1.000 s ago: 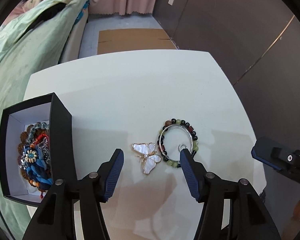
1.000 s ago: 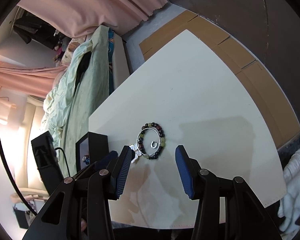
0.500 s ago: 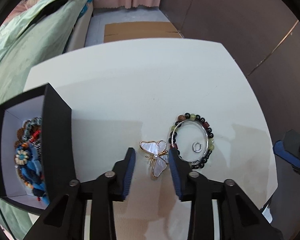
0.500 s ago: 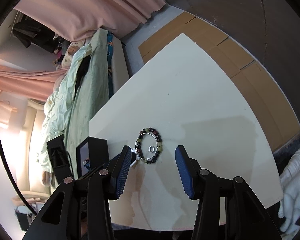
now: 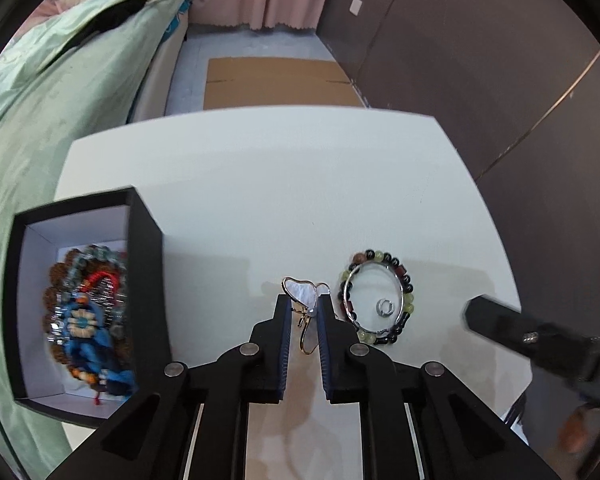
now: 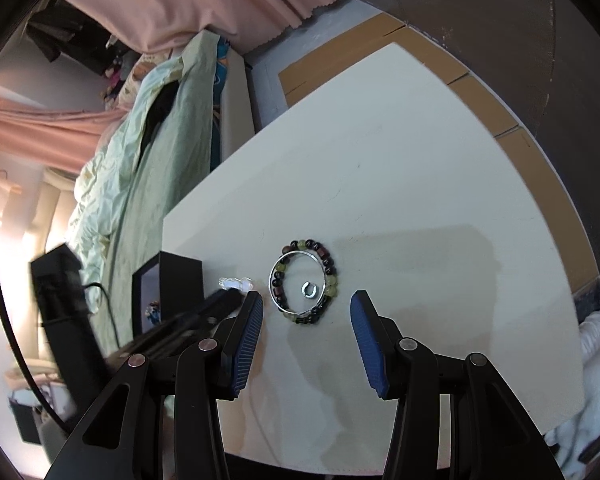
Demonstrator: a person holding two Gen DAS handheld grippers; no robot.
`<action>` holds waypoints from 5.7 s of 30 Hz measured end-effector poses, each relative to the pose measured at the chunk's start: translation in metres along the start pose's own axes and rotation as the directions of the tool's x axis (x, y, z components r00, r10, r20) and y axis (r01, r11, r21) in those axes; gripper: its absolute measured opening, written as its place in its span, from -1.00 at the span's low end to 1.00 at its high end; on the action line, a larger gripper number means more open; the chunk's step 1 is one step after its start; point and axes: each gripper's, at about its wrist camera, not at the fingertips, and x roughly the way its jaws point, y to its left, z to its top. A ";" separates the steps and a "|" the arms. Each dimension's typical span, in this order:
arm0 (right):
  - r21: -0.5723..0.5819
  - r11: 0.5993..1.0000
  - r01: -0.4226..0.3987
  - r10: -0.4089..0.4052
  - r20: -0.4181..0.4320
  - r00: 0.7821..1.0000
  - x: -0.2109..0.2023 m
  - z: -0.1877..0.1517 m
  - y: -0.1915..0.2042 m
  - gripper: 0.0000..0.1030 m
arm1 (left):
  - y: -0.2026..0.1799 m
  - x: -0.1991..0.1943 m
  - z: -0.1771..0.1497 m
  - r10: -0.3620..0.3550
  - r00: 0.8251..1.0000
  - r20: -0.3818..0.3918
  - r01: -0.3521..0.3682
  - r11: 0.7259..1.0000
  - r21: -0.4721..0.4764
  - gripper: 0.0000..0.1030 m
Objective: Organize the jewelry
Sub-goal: 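Lift brooch toward box with left tool while right tool grasps silver hoop, then drop brooch into box with left tool while right tool carries silver hoop in, then lower the left tool onto the green-and-black beaded bracelet and close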
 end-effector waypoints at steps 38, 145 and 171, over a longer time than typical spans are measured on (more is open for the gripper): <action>-0.023 0.996 0.083 -0.082 0.034 0.996 0.050 0.010 0.030 -0.89 | 0.071 -0.082 0.010 -0.053 0.980 0.192 0.077 0.989 -0.124 -0.74; -0.148 0.989 0.014 -0.004 0.072 0.997 -0.054 0.008 0.056 0.24 | 0.076 -0.116 0.000 -0.108 0.964 0.245 0.137 0.985 -0.108 0.73; 0.088 0.995 0.050 -0.060 0.126 0.990 -0.075 0.014 -0.034 0.24 | -0.039 0.016 0.007 0.005 1.000 -0.004 -0.005 0.991 0.132 -0.39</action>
